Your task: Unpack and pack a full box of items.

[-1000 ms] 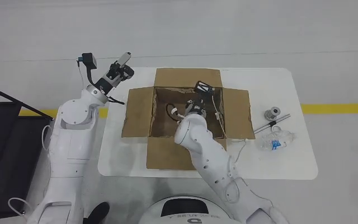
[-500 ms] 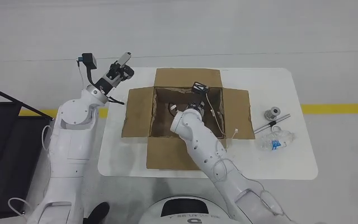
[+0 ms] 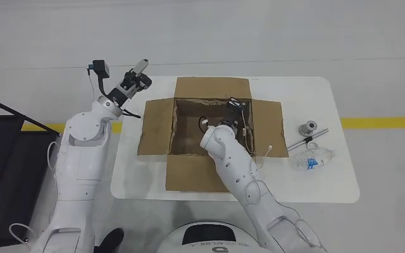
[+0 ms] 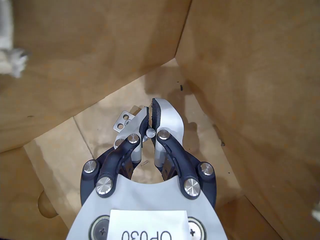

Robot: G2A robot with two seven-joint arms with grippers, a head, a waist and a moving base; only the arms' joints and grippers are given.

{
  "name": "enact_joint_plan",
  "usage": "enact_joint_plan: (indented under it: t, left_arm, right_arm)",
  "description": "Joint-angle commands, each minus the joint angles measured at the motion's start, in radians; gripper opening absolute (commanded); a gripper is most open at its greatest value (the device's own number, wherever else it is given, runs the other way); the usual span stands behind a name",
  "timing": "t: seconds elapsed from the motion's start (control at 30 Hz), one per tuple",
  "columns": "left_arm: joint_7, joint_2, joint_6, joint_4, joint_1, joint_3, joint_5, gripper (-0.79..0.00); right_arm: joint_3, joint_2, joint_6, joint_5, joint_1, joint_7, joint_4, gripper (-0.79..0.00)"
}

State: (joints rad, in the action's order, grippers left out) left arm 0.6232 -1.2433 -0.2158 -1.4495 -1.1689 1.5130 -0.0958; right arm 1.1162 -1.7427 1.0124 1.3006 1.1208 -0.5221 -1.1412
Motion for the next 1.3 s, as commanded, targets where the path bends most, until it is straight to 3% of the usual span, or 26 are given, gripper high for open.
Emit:
enact_joint_plan:
  t: [0.0, 0.03, 0.07, 0.33, 0.47, 0.63, 0.8, 0.93, 1.1, 1.13, 1.17, 1.27]
  left_arm:
    - [0.000, 0.000, 0.000, 0.000, 0.000, 0.000, -0.001, 0.000]
    - [0.000, 0.000, 0.000, 0.000, 0.000, 0.000, -0.001, 0.000]
    - [0.000, 0.000, 0.000, 0.000, 0.000, 0.000, -0.001, 0.000]
    - [0.000, 0.000, 0.000, 0.000, 0.000, 0.000, -0.001, 0.000]
    - [0.000, 0.000, 0.000, 0.000, 0.000, 0.000, -0.001, 0.000]
    - [0.000, 0.000, 0.000, 0.000, 0.000, 0.000, -0.001, 0.000]
    - [0.000, 0.000, 0.000, 0.000, 0.000, 0.000, -0.001, 0.000]
    - [0.000, 0.000, 0.000, 0.000, 0.000, 0.000, -0.001, 0.000]
    - [0.000, 0.000, 0.000, 0.000, 0.000, 0.000, -0.001, 0.000]
    - [0.000, 0.000, 0.000, 0.000, 0.000, 0.000, -0.001, 0.000]
    - [0.000, 0.000, 0.000, 0.000, 0.000, 0.000, -0.001, 0.000]
    - [0.000, 0.000, 0.000, 0.000, 0.000, 0.000, -0.001, 0.000]
  right_arm:
    - [0.010, -0.005, 0.000, -0.005, 0.000, 0.010, 0.006, -0.770]
    - [0.016, -0.007, 0.000, -0.009, -0.001, 0.015, 0.011, -0.671]
    - [0.022, -0.010, 0.000, -0.013, -0.003, 0.022, 0.017, -0.628]
    - [0.067, -0.035, 0.000, -0.051, -0.020, 0.092, 0.065, -0.594]
    - [0.078, -0.046, 0.000, -0.051, 0.024, 0.155, 0.004, -0.594]
    - [0.083, -0.047, 0.000, -0.004, 0.170, 0.241, -0.224, -0.566]
    - [0.018, 0.028, -0.016, -0.036, 0.357, 0.312, -0.571, -0.545]
    - [0.023, 0.084, -0.222, -0.172, 0.579, 0.419, -0.874, -0.505]
    - [0.097, 0.109, -0.509, -0.369, 0.742, 0.509, -1.000, -0.400]
    - [0.108, 0.111, -0.542, -0.406, 0.760, 0.515, -1.012, -0.179]
    - [0.117, 0.113, -0.564, -0.433, 0.772, 0.516, -1.019, -0.018]
    - [0.117, 0.113, -0.564, -0.433, 0.772, 0.516, -1.019, 0.000]
